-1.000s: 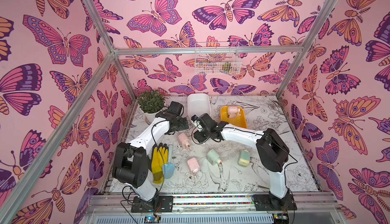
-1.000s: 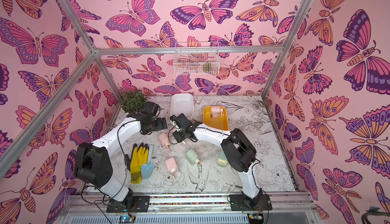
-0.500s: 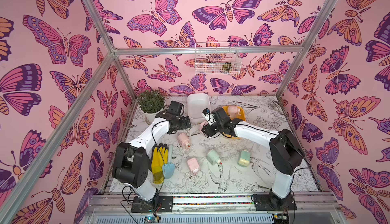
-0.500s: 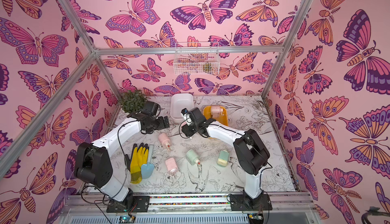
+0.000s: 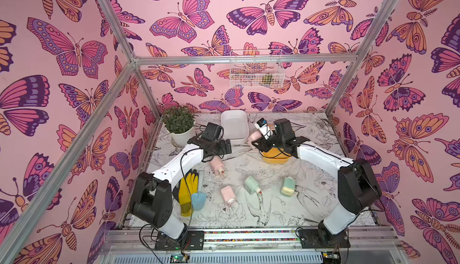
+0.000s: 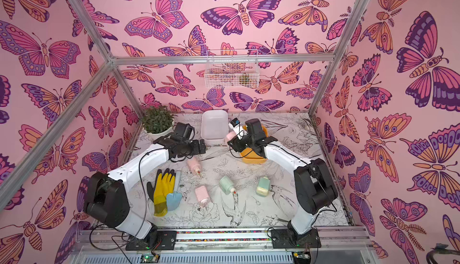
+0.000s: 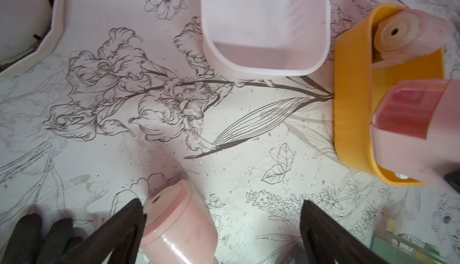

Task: Place the pencil sharpeners by color into the storage box
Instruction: Place the pencil sharpener in the storage box.

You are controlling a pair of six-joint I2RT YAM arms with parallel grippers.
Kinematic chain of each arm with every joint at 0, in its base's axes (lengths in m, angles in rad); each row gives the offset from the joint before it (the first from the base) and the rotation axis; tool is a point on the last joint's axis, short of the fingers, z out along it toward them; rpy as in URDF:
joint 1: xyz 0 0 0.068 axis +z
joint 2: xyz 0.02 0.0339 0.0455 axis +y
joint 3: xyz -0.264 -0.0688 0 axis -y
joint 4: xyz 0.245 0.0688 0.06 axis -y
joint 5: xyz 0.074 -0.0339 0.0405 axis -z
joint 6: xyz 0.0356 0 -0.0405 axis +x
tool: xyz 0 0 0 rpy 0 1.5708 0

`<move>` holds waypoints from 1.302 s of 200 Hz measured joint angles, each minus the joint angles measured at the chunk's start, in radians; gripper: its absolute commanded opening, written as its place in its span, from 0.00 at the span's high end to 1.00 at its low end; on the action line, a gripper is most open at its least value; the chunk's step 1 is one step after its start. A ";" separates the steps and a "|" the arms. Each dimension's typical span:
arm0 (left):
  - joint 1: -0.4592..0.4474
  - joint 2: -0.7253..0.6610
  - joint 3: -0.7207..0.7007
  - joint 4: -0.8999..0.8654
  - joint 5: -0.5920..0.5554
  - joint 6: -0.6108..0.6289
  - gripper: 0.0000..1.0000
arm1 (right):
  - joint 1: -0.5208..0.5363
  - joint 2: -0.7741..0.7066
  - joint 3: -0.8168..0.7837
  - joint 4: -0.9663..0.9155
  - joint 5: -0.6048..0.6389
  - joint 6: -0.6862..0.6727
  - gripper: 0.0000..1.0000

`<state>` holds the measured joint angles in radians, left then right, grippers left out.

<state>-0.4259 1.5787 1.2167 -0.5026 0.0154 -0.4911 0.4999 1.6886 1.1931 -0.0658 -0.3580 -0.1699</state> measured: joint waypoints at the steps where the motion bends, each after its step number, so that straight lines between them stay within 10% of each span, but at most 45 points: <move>1: -0.001 0.000 0.000 0.002 0.001 0.000 0.00 | -0.003 0.000 0.000 0.000 -0.002 -0.002 1.00; 135: -0.233 0.189 0.172 0.072 0.113 0.110 0.00 | -0.296 0.048 0.168 -0.374 -0.356 -0.435 1.00; 260: -0.307 0.449 0.388 0.050 0.121 0.088 0.00 | -0.341 0.267 0.339 -0.497 -0.188 -0.860 1.00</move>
<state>-0.7334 2.0281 1.6047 -0.4530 0.1360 -0.4030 0.1585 1.9560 1.5322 -0.5629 -0.5457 -1.0302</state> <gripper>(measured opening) 0.999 0.609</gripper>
